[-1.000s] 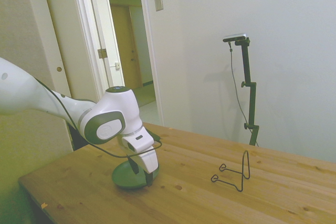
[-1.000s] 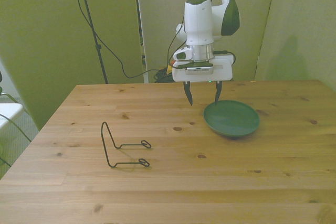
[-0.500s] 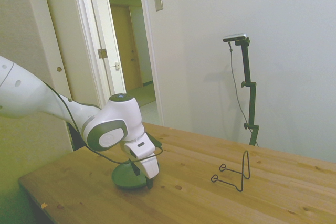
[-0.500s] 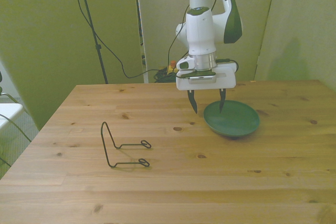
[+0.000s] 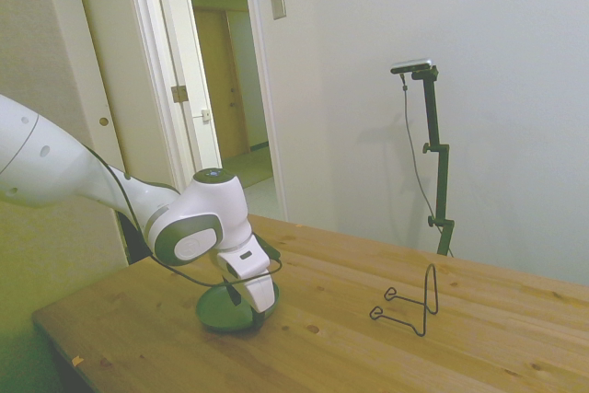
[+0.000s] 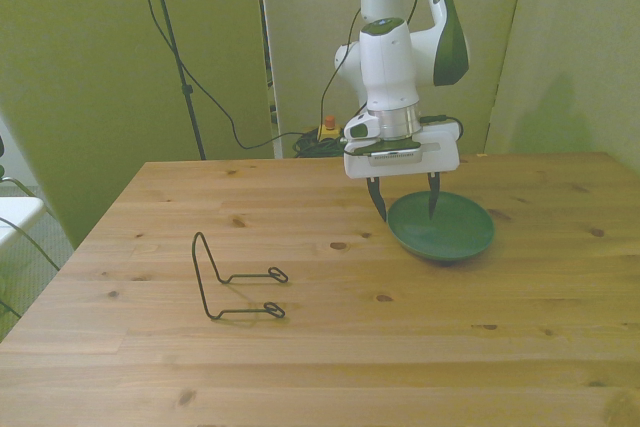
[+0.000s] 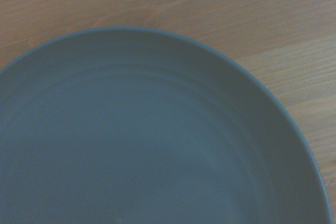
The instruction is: Load the plate
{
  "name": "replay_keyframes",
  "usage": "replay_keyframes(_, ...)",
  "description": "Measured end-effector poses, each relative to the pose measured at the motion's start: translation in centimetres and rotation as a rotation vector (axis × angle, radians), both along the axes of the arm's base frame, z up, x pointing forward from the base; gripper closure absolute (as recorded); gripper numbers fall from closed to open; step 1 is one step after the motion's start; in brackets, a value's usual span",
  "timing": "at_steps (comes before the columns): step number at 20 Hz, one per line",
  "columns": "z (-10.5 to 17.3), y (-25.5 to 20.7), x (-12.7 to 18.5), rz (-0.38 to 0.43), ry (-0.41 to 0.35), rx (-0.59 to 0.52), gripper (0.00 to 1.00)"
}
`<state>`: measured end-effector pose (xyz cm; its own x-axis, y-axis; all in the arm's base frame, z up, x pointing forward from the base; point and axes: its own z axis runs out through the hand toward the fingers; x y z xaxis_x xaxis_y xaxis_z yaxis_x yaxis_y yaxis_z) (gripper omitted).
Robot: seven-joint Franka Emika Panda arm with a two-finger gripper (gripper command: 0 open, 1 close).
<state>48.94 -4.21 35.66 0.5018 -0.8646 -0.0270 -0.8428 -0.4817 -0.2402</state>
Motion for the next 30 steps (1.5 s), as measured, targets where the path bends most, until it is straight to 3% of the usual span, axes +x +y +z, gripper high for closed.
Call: replay_keyframes(30,0.0,-2.4,-0.1,0.001,0.002,-0.016,1.00)
